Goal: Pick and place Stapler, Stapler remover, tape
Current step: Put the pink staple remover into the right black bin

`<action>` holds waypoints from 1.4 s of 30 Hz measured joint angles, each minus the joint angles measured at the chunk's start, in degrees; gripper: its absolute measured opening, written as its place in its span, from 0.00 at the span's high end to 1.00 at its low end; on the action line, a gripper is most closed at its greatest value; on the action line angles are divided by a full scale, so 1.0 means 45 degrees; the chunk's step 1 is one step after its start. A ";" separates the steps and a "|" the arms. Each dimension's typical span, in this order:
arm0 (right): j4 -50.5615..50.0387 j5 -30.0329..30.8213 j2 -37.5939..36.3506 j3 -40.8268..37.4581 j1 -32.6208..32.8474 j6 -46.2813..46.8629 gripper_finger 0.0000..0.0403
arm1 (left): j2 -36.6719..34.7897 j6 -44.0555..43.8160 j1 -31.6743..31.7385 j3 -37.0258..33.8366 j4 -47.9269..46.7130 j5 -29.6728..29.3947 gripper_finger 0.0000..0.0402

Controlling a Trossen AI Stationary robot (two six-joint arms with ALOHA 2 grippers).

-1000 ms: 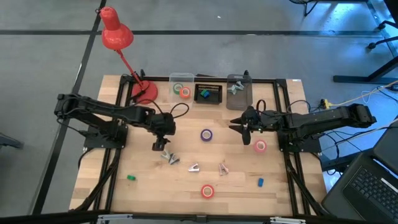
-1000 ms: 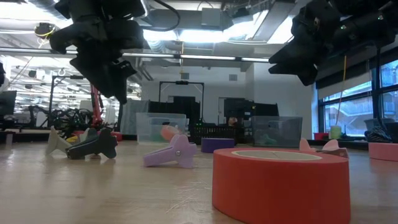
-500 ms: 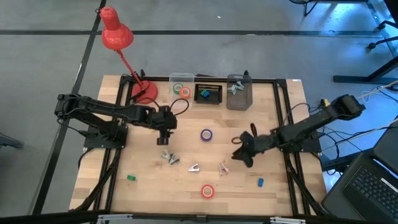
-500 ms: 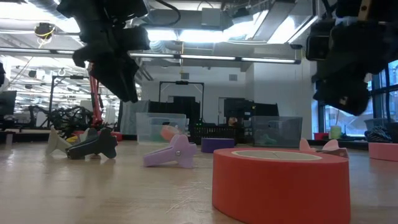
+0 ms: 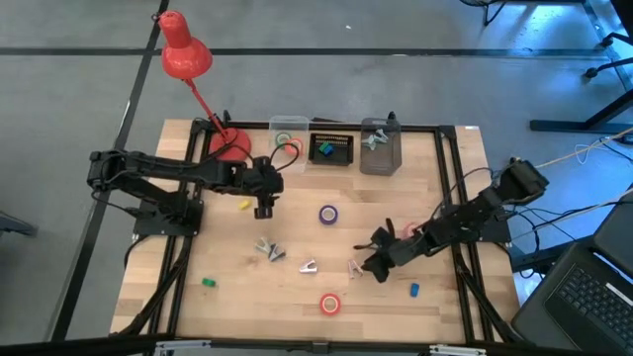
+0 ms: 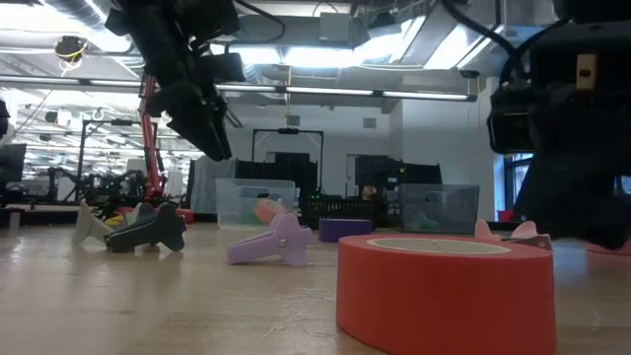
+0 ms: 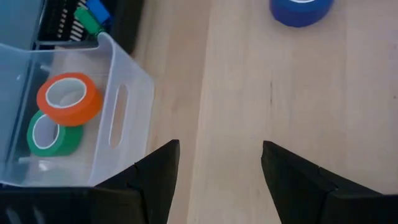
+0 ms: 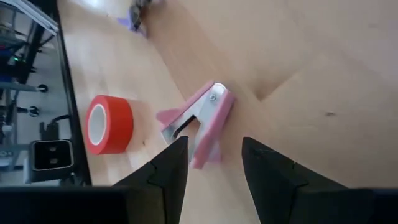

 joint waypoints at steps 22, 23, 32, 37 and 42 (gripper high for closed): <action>-0.0013 0.0619 0.1460 0.1318 -0.0091 -0.0270 0.99 | 0.0000 -0.0087 0.0136 0.0000 -0.0010 0.0034 0.46; -0.0047 0.0878 0.1460 0.1318 -0.0187 -0.0456 0.99 | 0.0000 -0.0090 0.0136 0.0000 -0.0010 0.0034 0.46; -0.0347 0.2355 0.1201 0.1289 -0.2513 -0.3036 1.00 | -0.0088 -0.1902 0.0098 -0.0005 -0.0340 0.0770 0.46; -0.2478 0.2713 -0.1123 0.1289 -0.4045 -0.5569 1.00 | -0.1022 -0.2070 -0.0095 -0.0005 -0.0342 0.0773 0.47; -0.5299 0.3427 -0.4859 0.1293 -0.5319 -0.7852 1.00 | -0.2770 -0.2028 -0.0238 -0.0005 -0.0142 0.0656 0.52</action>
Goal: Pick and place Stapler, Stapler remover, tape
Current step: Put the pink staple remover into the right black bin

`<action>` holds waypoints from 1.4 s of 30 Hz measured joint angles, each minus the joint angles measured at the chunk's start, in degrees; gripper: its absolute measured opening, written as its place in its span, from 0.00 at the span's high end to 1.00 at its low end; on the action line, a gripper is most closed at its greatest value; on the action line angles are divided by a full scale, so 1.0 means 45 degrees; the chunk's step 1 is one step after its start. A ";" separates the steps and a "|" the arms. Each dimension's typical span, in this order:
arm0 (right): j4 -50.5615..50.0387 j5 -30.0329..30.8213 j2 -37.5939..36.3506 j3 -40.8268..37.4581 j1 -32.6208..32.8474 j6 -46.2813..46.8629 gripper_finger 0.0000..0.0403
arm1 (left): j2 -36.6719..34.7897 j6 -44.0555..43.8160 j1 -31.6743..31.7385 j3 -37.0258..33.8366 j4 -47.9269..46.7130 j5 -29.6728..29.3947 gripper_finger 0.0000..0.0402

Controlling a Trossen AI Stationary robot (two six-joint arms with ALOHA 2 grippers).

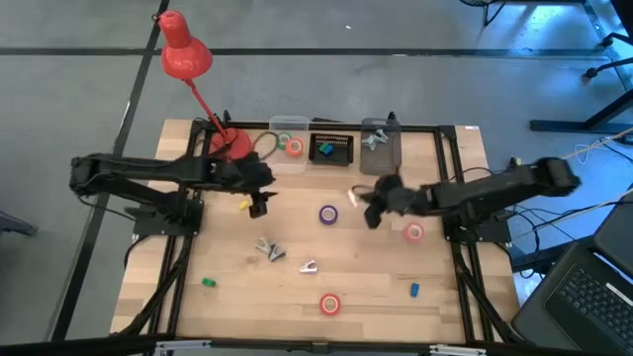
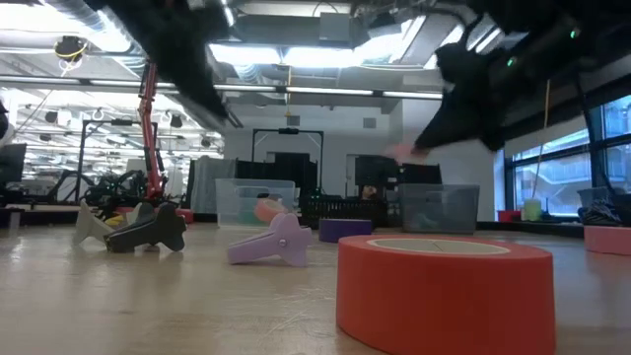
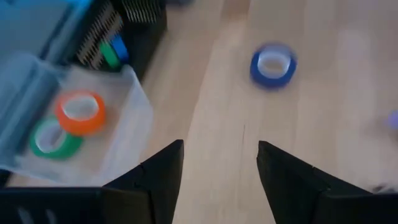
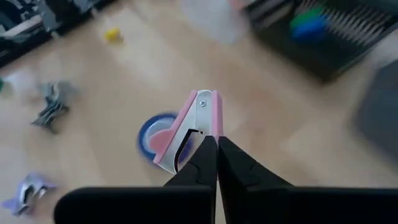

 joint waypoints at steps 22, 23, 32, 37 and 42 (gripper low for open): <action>-0.4205 -0.4289 -0.3354 0.0625 -0.8862 -0.6514 1.00 | -0.6625 0.1240 0.0636 -0.5003 0.6514 -0.0323 0.59; -0.4199 -0.4592 -0.3040 0.0902 -0.9201 -0.6772 1.00 | -0.6638 0.1281 0.0636 -0.5003 0.6550 -0.0325 0.59; -0.6109 -0.6261 0.1053 0.3872 -1.1121 -0.8668 1.00 | -0.6638 0.1309 0.0636 -0.5003 0.6609 -0.0316 0.60; -0.6673 -0.6261 0.3288 0.4924 -1.1474 -0.9389 1.00 | -0.6635 0.1309 0.0622 -0.5003 0.6583 -0.0314 0.59; -0.6696 -0.6266 0.5008 0.5405 -1.1550 -0.9740 1.00 | -0.6628 0.1307 0.0622 -0.5003 0.6461 -0.0306 0.60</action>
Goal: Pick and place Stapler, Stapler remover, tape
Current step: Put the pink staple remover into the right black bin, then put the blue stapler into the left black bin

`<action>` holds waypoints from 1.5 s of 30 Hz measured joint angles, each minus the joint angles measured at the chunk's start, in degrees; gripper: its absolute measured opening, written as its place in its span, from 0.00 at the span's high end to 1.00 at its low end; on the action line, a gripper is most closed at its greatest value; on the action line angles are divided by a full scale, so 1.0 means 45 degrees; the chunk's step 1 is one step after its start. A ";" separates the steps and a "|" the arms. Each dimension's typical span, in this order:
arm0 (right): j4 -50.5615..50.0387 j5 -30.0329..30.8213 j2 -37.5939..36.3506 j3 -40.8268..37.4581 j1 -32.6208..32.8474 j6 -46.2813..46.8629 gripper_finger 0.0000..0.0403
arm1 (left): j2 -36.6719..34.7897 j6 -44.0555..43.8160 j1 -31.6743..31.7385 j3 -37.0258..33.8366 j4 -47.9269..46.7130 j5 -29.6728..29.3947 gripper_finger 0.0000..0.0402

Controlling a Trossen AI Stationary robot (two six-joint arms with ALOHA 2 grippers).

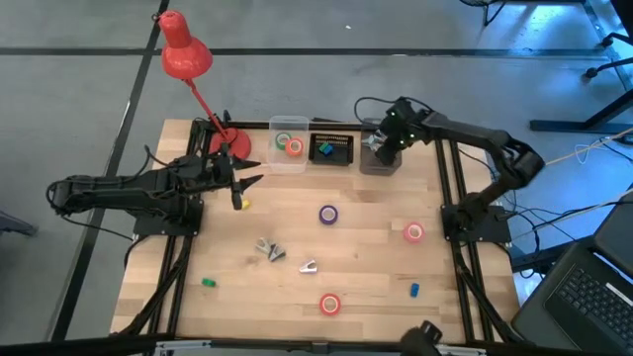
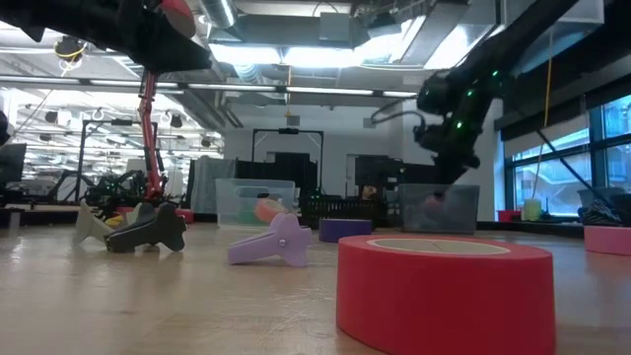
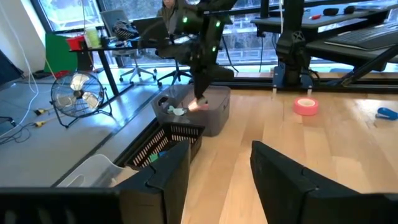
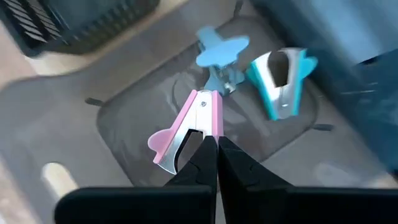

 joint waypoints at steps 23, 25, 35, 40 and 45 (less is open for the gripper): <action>-0.1098 -0.1595 -0.1611 0.0321 0.0258 0.1138 0.69 | 0.0000 -0.0664 0.0000 0.0000 -0.0005 0.0024 0.59; -0.1926 -0.2896 -0.2712 0.0196 0.0746 0.1635 0.69 | 0.0000 -0.0663 0.0000 0.0000 -0.0042 0.0024 0.59; -0.1075 -0.4928 -0.8964 -0.4353 0.7134 0.8854 0.73 | 0.0005 0.0104 0.0000 0.0000 -0.0063 -0.0310 0.60; 0.0864 -0.2383 -1.1114 -0.6466 1.1388 1.4174 0.73 | 0.0000 0.0002 0.0000 0.0000 -0.0068 -0.0316 0.59; 0.1191 0.0357 -1.1350 -0.7349 1.5210 1.8806 0.73 | 0.0000 -0.0013 0.0000 0.0000 -0.0068 -0.0316 0.60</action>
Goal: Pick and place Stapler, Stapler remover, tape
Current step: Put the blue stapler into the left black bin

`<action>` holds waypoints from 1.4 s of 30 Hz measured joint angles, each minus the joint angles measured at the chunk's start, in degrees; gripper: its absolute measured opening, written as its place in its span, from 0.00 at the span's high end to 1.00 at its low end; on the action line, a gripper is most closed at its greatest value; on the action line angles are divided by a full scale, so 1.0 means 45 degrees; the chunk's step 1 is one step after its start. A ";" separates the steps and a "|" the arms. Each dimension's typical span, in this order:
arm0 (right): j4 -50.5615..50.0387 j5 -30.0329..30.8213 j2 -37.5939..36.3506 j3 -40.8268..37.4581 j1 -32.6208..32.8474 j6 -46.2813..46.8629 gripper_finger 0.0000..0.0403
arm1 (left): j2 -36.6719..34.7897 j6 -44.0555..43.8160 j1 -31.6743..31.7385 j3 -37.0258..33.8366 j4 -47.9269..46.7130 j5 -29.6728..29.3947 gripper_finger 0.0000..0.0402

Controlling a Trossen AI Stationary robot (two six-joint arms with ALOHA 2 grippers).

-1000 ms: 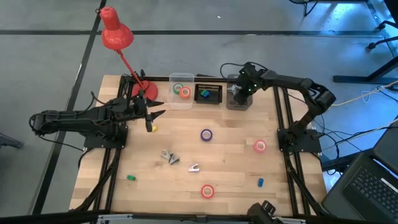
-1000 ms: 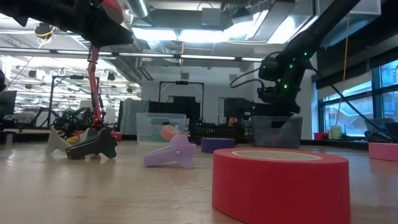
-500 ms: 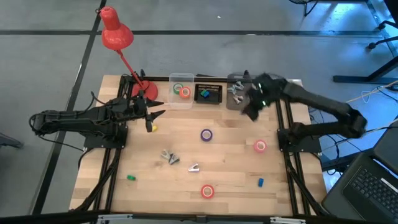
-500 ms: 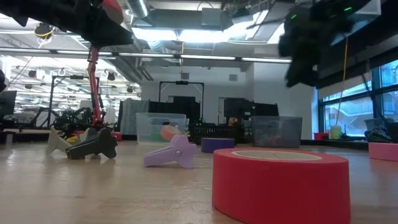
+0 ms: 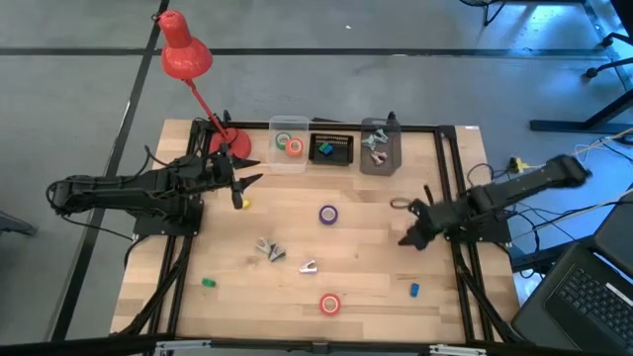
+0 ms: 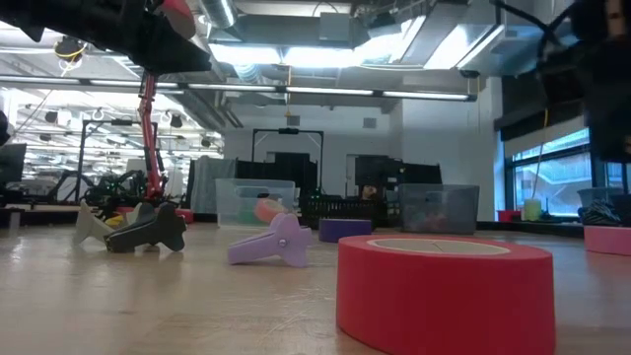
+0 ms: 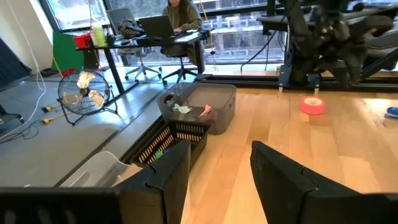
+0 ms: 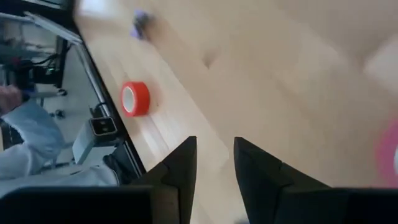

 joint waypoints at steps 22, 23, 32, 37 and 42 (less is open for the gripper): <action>-0.1843 0.2308 0.7693 0.3887 0.6323 1.1489 0.73 | 0.0000 0.0447 0.0000 -0.0005 0.0006 -0.0005 0.61; -0.2450 0.1865 0.7927 0.4250 0.6356 1.1688 0.73 | 0.0005 0.0447 0.0000 -0.0005 0.0002 -0.0005 0.61; -0.3693 0.0561 0.9364 0.5645 0.6598 1.2882 0.73 | 0.0005 0.0365 0.0000 -0.0005 -0.0307 -0.0004 0.61; -0.3281 0.0556 0.9895 0.5645 0.6563 1.2882 0.73 | 0.0005 0.0355 0.0000 -0.0005 -0.0343 -0.0003 0.60; -0.3273 0.0546 1.0408 0.5645 0.6440 1.2882 0.73 | 0.0000 0.0350 0.0005 -0.0005 -0.0600 0.0000 0.60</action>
